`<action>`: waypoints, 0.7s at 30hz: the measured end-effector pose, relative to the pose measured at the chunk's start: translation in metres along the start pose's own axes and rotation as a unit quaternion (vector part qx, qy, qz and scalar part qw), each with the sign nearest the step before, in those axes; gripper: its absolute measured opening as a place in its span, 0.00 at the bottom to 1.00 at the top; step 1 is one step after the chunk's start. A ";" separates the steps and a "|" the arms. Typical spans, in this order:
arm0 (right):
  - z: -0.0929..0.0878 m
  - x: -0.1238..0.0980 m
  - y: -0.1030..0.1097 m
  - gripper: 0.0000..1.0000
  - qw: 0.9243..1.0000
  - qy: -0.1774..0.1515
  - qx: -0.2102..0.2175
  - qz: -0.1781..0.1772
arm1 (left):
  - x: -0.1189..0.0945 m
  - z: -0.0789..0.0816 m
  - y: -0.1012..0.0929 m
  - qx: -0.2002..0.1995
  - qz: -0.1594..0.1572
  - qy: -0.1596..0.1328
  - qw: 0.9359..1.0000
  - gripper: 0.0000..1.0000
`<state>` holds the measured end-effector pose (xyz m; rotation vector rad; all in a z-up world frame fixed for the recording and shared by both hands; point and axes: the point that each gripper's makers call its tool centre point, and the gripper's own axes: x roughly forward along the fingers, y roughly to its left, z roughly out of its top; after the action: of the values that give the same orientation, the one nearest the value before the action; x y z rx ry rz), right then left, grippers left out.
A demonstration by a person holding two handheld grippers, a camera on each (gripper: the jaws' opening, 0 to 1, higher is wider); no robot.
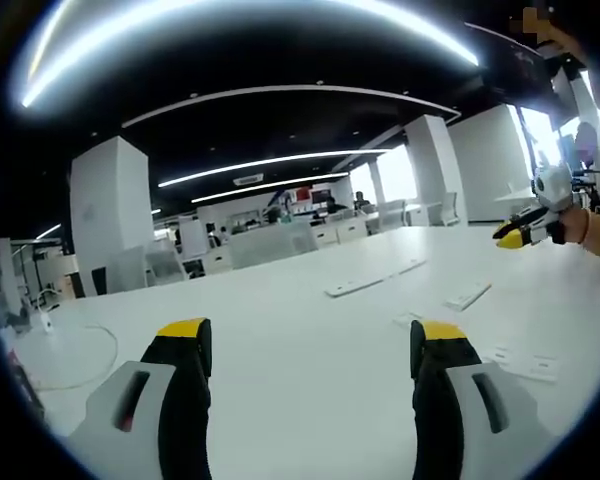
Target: Locate the socket holder cover, grip the socket holder cover, clip it into the socket holder slot.
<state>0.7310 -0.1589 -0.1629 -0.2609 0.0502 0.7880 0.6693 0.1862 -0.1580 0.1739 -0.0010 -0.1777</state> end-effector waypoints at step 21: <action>0.004 -0.091 -0.036 0.37 0.997 -0.056 0.044 -0.035 | -0.003 0.002 0.005 -0.009 0.009 -0.008 1.000 0.80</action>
<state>0.6914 -0.2452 -0.1383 -0.1335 -0.0299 0.7282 0.6667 0.1917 -0.1552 0.1553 -0.0173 -0.1617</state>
